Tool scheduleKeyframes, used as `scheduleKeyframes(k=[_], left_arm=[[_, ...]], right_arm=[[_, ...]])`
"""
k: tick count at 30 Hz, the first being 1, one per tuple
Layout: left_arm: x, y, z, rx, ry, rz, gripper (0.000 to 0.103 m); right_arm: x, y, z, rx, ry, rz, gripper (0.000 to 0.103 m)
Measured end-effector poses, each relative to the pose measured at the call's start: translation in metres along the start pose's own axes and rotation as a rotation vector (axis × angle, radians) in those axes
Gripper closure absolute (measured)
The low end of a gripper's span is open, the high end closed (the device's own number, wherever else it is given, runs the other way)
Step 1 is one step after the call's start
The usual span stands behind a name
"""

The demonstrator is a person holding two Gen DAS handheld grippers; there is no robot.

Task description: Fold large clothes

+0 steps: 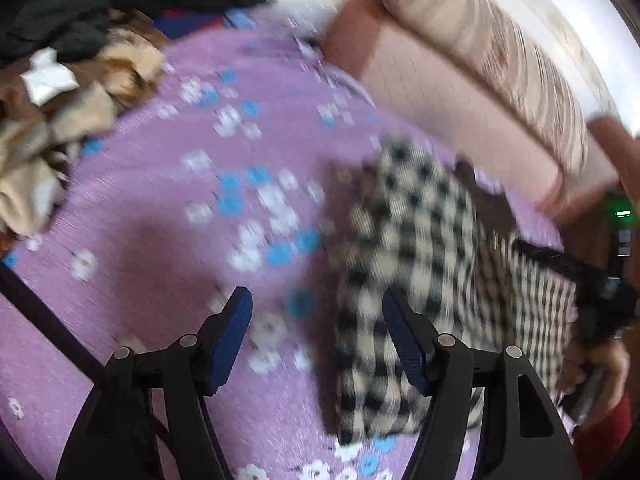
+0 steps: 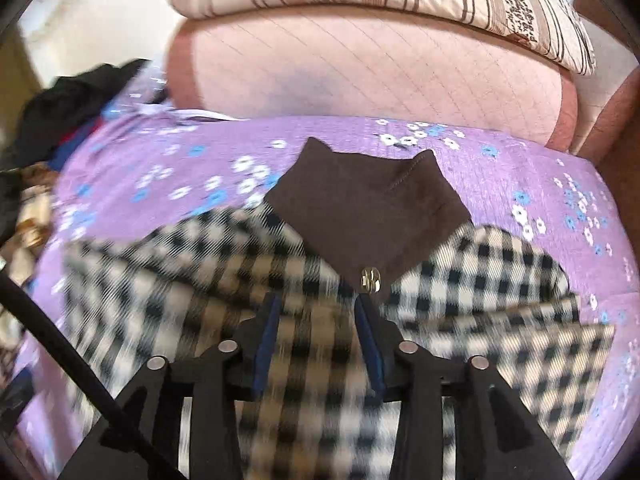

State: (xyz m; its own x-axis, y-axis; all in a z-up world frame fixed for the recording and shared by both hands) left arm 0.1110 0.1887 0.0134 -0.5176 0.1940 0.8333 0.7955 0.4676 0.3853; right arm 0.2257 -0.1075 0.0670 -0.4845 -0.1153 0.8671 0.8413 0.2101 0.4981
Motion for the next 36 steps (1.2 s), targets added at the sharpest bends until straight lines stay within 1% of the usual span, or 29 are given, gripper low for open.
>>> scheduleKeyframes(k=[2,3,5,6,7,8,9,10,11,12,13,15,17,19,20,21,22,23,25,26,28,29,30,31,32,33,34,36], left_arm=[[-0.014,-0.015,-0.004,-0.054,0.013,0.062,0.037],[-0.02,-0.023,-0.006,-0.082,0.02,0.086,0.037],[-0.03,-0.038,-0.012,-0.146,0.032,0.123,0.037],[-0.033,-0.046,-0.016,-0.184,0.032,0.142,0.037],[-0.034,-0.052,-0.019,-0.219,0.04,0.132,0.037],[-0.032,-0.058,-0.023,-0.265,0.048,0.115,0.037],[-0.033,-0.063,-0.027,-0.291,0.038,0.13,0.042],[-0.032,-0.066,-0.029,-0.31,0.019,0.146,0.073],[-0.031,-0.068,-0.032,-0.32,-0.003,0.17,0.084],[-0.027,-0.065,-0.034,-0.316,0.0,0.167,0.091],[-0.022,-0.06,-0.034,-0.31,0.004,0.149,0.094],[-0.01,-0.049,-0.033,-0.287,-0.011,0.121,0.095],[0.001,-0.039,-0.033,-0.274,-0.013,0.089,0.096],[0.004,-0.036,-0.032,-0.279,-0.002,0.086,0.096],[0.001,-0.038,-0.031,-0.282,0.018,0.093,0.096],[-0.002,-0.042,-0.032,-0.291,0.042,0.099,0.096],[-0.007,-0.045,-0.031,-0.303,0.072,0.107,0.095],[-0.01,-0.047,-0.031,-0.31,0.09,0.115,0.095],[-0.014,-0.049,-0.031,-0.305,0.103,0.127,0.093],[-0.012,-0.049,-0.028,-0.299,0.099,0.123,0.092],[-0.003,-0.043,-0.023,-0.284,0.096,0.098,0.085],[0.005,-0.037,-0.018,-0.268,0.108,0.064,0.084],[0.009,-0.032,-0.015,-0.256,0.117,0.038,0.084],[0.013,-0.025,-0.012,-0.241,0.133,0.007,0.083],[0.018,-0.019,-0.008,-0.221,0.144,-0.028,0.083],[0.021,-0.016,-0.007,-0.204,0.136,-0.042,0.082],[0.022,-0.012,-0.007,-0.18,0.112,-0.051,0.08],[0.022,-0.008,-0.012,-0.148,0.047,-0.047,0.078]], right_arm=[[0.024,-0.029,-0.015,-0.002,0.016,-0.021,0.055],[0.036,-0.048,-0.029,-0.021,0.017,-0.024,0.055],[0.051,-0.078,-0.058,-0.079,0.005,-0.028,0.051],[0.061,-0.1,-0.081,-0.128,-0.013,-0.031,0.049],[0.067,-0.115,-0.094,-0.159,-0.025,-0.033,0.044],[0.076,-0.137,-0.116,-0.21,-0.045,-0.037,0.041],[0.081,-0.153,-0.132,-0.245,-0.06,-0.038,0.039],[0.086,-0.177,-0.151,-0.285,-0.077,-0.032,0.037],[0.088,-0.193,-0.162,-0.31,-0.081,-0.022,0.037],[0.09,-0.209,-0.173,-0.337,-0.077,-0.012,0.037],[0.088,-0.221,-0.181,-0.362,-0.071,-0.003,0.037],[0.084,-0.24,-0.185,-0.4,-0.044,0.005,0.037],[0.079,-0.248,-0.181,-0.419,0.004,0.001,0.037],[0.076,-0.249,-0.172,-0.41,0.039,-0.011,0.036],[0.075,-0.245,-0.165,-0.389,0.061,-0.017,0.048],[0.073,-0.243,-0.16,-0.379,0.085,-0.014,0.066],[0.069,-0.24,-0.154,-0.375,0.136,0.003,0.094],[0.068,-0.24,-0.151,-0.376,0.135,0.013,0.093],[0.068,-0.239,-0.151,-0.354,0.066,0.042,0.094],[0.068,-0.239,-0.152,-0.35,0.042,0.05,0.095],[0.07,-0.236,-0.157,-0.342,-0.021,0.064,0.094],[0.074,-0.234,-0.16,-0.34,-0.051,0.066,0.087],[0.077,-0.231,-0.162,-0.345,-0.066,0.062,0.085],[0.083,-0.229,-0.165,-0.356,-0.084,0.048,0.084],[0.093,-0.225,-0.167,-0.36,-0.121,0.016,0.083],[0.099,-0.221,-0.171,-0.354,-0.143,-0.005,0.081],[0.109,-0.212,-0.169,-0.338,-0.165,-0.05,0.08],[0.118,-0.2,-0.16,-0.317,-0.161,-0.105,0.08]])
Point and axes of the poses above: each gripper's, at about its wrist camera, not at the fingertips, and x roughly against the way its jaws point, z to its left, y to its top, the point moved 4 cm from there along -x, roughly the way its jaws point, and after that the axes turned 13 degrees about x, right-handed, at the moved point
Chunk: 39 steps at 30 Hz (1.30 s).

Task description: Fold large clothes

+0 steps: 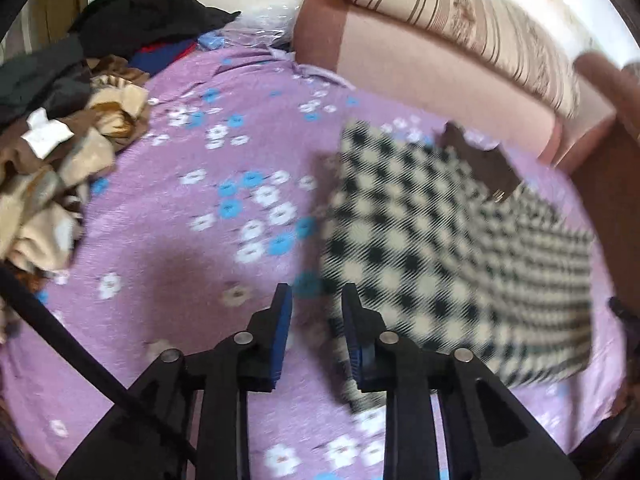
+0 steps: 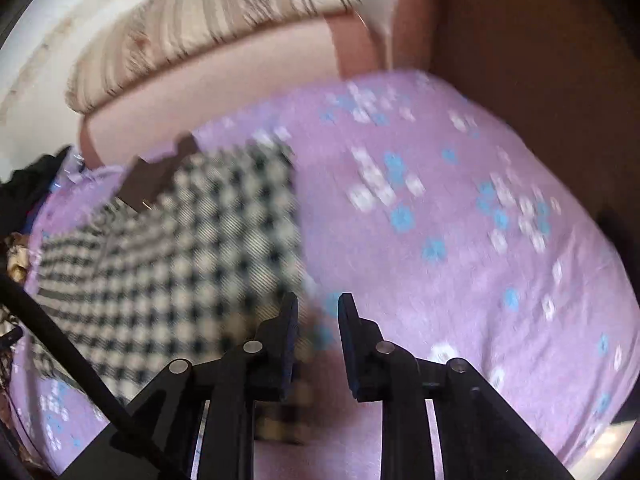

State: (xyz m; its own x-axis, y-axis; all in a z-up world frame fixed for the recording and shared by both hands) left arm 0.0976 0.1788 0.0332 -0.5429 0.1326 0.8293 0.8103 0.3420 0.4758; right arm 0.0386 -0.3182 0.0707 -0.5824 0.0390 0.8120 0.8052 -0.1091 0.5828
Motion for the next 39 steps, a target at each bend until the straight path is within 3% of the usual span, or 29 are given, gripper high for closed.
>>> scheduleKeyframes(k=[2,5,9,11,12,16,19,24,27,29,33,39], left_arm=[[-0.005,0.002,-0.012,-0.004,-0.039,-0.001,0.075],[-0.025,0.008,-0.04,-0.049,-0.062,-0.01,0.074],[-0.06,0.013,-0.056,-0.104,0.002,-0.004,0.071],[-0.08,0.013,-0.053,-0.108,0.056,0.017,0.066],[-0.086,0.013,-0.051,-0.102,0.067,0.022,0.058],[-0.092,0.019,-0.043,-0.067,0.074,0.022,0.041],[-0.09,0.023,-0.037,-0.037,0.081,0.024,0.037],[-0.06,0.024,-0.035,-0.019,0.072,-0.021,0.037],[-0.04,0.018,-0.036,-0.027,0.046,-0.046,0.037],[-0.032,0.009,-0.039,-0.045,0.026,-0.048,0.037],[-0.026,-0.022,-0.056,-0.14,0.002,-0.012,0.037],[-0.058,-0.06,-0.073,-0.268,0.125,0.062,0.037]], right_arm=[[-0.002,0.015,0.017,0.024,0.038,-0.034,0.071],[-0.023,0.028,0.052,0.074,0.097,-0.004,0.071],[-0.069,0.038,0.087,0.115,0.171,0.079,0.071],[-0.096,0.047,0.1,0.148,0.131,0.097,0.071],[-0.103,0.048,0.103,0.165,0.104,0.098,0.071],[-0.133,0.071,0.103,0.196,0.015,0.103,0.07],[-0.144,0.085,0.104,0.2,-0.014,0.115,0.065],[-0.124,0.091,0.103,0.199,-0.046,0.104,0.064],[-0.084,0.073,0.096,0.225,-0.022,0.06,0.063],[-0.062,0.058,0.09,0.262,-0.027,0.041,0.057],[-0.026,0.017,0.073,0.282,-0.039,0.031,0.055],[-0.015,-0.023,0.067,0.206,0.033,0.067,0.055]])
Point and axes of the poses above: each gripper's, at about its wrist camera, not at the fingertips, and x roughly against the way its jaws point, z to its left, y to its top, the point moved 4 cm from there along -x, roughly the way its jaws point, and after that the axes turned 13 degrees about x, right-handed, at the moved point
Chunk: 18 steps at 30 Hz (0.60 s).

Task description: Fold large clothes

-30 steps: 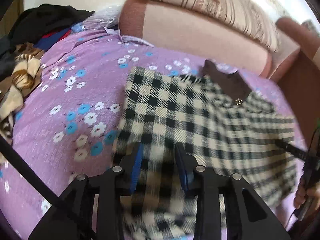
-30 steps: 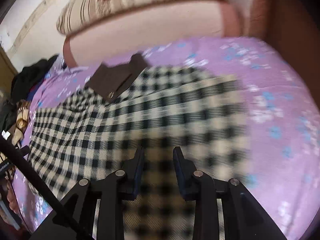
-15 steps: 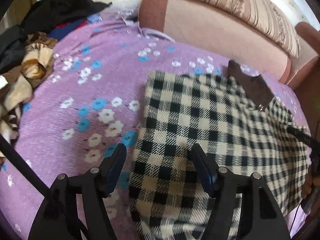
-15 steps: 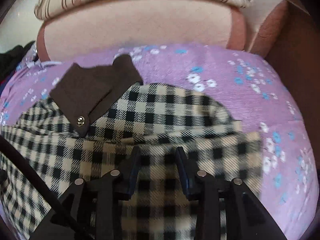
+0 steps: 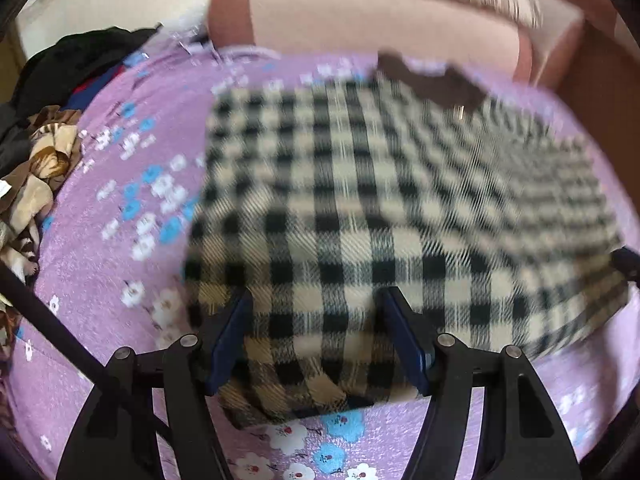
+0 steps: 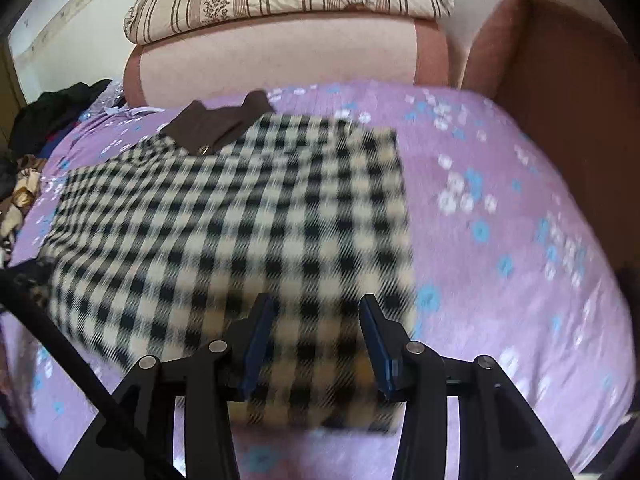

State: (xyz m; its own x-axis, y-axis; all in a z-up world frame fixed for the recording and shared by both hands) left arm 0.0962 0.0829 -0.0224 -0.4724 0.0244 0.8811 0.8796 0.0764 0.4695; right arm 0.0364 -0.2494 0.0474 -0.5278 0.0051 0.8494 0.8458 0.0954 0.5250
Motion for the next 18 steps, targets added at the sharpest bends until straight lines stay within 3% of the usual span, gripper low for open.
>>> scheduleKeyframes(k=[3,7,10,13,15,18], left_arm=[[0.002,-0.003,-0.001,-0.003,0.02,-0.017,0.037],[0.021,0.0,0.002,0.029,-0.021,-0.054,0.037],[0.04,0.009,0.014,0.078,-0.013,-0.123,0.037],[0.054,0.02,0.035,0.166,-0.006,-0.167,0.035],[0.056,0.023,0.053,0.235,-0.005,-0.171,0.032],[0.053,0.024,0.072,0.296,-0.01,-0.145,0.032]], right_arm=[[-0.003,-0.018,0.013,-0.012,0.039,0.022,0.055],[0.004,-0.029,0.033,0.006,0.062,0.011,0.055],[0.009,-0.011,0.054,0.01,0.099,-0.006,0.055],[0.016,0.019,0.084,-0.025,0.212,-0.057,0.051],[0.016,0.026,0.108,-0.001,0.263,-0.067,0.049],[0.009,0.015,0.138,0.087,0.254,-0.038,0.049]])
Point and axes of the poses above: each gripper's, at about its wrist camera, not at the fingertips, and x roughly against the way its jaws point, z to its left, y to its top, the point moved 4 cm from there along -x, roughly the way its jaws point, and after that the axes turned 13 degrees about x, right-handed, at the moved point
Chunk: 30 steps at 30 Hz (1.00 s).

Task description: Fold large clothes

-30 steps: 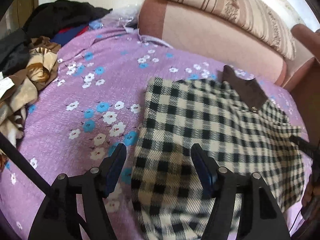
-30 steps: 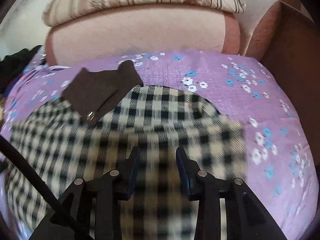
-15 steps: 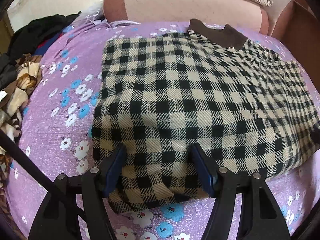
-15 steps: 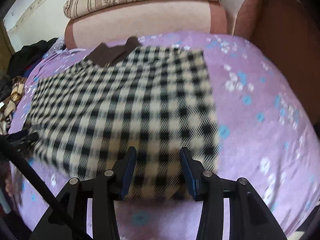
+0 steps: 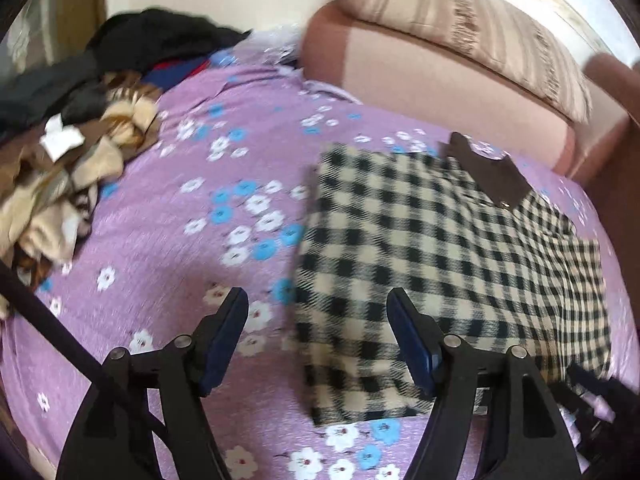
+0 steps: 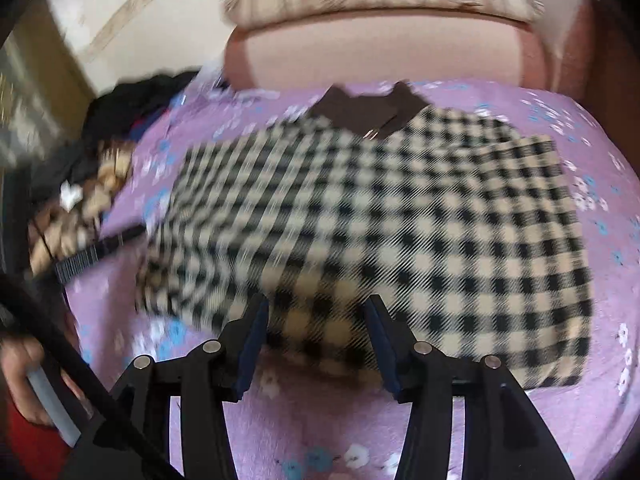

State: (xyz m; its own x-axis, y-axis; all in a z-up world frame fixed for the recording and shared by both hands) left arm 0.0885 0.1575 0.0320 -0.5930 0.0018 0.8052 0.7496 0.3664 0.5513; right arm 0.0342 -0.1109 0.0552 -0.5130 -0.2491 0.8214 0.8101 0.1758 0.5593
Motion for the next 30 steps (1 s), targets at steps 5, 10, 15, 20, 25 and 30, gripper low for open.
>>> scheduleKeyframes(k=[5,10,15,20,25,30], left_arm=[[0.006,0.001,0.008,0.015,-0.009,-0.008,0.032],[0.002,-0.007,-0.007,-0.02,-0.035,0.011,0.032],[-0.003,-0.037,-0.057,-0.13,-0.1,0.052,0.032],[-0.022,-0.071,-0.114,-0.211,-0.152,0.148,0.032],[-0.049,-0.097,-0.147,-0.335,-0.039,0.144,0.037],[-0.055,-0.104,-0.148,-0.339,0.002,0.096,0.037]], right_arm=[[0.011,-0.031,-0.019,0.008,-0.08,0.008,0.049],[0.048,-0.06,-0.1,-0.156,-0.166,-0.016,0.045],[0.064,-0.087,-0.162,-0.341,-0.168,-0.054,0.042],[0.055,-0.109,-0.188,-0.466,-0.091,-0.097,0.042],[0.045,-0.111,-0.191,-0.494,-0.035,-0.118,0.039],[0.041,-0.11,-0.193,-0.497,-0.015,-0.136,0.038]])
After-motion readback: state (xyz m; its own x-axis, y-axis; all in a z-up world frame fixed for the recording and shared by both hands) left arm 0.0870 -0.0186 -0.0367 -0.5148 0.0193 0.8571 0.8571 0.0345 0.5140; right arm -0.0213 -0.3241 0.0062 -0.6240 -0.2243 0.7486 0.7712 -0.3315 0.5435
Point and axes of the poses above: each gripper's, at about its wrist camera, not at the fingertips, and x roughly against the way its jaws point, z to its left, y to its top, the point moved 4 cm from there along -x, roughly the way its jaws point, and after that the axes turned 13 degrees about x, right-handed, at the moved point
